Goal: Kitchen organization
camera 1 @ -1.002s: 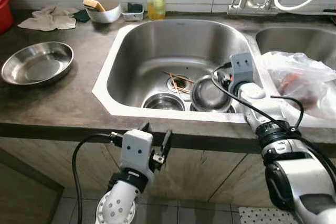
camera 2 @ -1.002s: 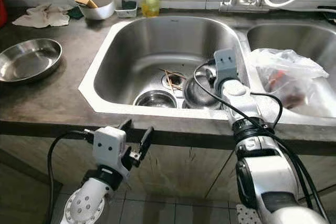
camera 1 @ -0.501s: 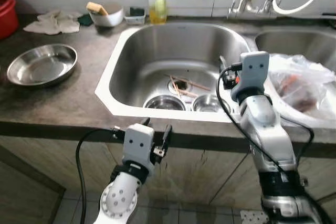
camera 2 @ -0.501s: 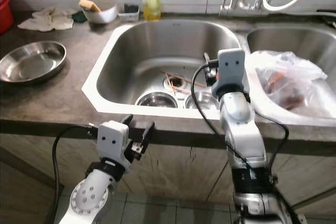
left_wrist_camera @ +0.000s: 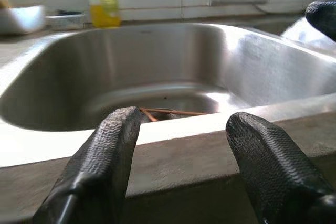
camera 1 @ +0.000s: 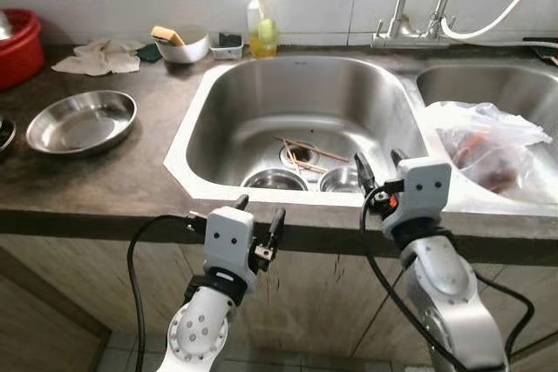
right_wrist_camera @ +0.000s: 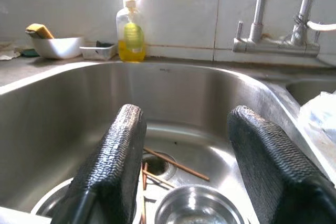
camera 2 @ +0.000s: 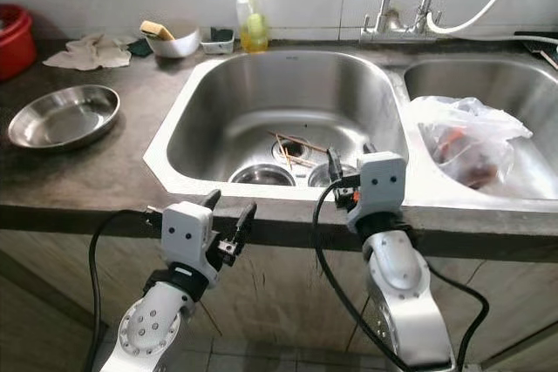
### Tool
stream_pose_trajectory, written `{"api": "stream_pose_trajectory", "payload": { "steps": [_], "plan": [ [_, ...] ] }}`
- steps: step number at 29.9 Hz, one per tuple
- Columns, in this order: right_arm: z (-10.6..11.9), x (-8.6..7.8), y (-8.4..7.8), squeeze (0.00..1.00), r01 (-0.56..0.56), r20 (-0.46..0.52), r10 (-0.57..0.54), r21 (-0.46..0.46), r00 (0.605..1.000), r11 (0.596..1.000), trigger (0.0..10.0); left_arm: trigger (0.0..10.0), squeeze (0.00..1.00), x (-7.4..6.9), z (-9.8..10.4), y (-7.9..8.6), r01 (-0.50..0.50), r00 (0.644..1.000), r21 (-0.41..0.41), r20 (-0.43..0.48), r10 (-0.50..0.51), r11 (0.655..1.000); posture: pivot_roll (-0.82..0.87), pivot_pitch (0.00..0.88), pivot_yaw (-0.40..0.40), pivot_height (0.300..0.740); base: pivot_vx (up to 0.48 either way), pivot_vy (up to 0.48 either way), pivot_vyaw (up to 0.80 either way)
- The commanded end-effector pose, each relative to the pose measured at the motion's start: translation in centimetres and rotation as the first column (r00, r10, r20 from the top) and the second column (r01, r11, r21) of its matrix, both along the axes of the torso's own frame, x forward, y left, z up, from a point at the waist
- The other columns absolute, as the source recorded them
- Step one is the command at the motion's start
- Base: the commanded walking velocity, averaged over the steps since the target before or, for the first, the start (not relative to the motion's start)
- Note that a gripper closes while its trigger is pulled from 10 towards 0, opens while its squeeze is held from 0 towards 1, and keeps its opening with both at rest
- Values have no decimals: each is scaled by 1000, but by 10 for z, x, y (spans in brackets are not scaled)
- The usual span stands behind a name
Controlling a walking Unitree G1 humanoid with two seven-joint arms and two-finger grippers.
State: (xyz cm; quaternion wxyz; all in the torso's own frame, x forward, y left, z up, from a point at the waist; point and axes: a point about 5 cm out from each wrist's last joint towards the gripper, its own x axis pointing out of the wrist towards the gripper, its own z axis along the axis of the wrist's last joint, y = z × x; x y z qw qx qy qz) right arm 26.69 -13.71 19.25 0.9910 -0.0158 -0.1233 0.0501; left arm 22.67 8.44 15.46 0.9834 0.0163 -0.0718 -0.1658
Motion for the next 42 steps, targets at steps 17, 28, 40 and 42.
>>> {"api": "stream_pose_trajectory", "payload": {
  "steps": [17,28,40,42],
  "plan": [
    [7,4,10,0,-32,25,32,1,999,999,10000,10000,0,1,-5,3,7,1000,9,-6,-6,1000,94,4,-10,740,0,163,800],
    [10,9,16,0,-37,11,37,38,999,999,10000,10000,0,2,-4,6,2,1000,22,5,-2,1000,103,9,2,740,0,130,218],
    [9,11,19,0,-72,-3,72,30,997,997,10000,10000,0,3,-4,3,-16,1000,20,3,16,1000,111,37,-19,740,0,0,0],
    [9,12,19,0,-66,-6,67,29,998,997,10000,10000,0,3,-4,2,-15,1000,19,4,15,1000,110,39,-20,740,0,0,0]
  ]
}}
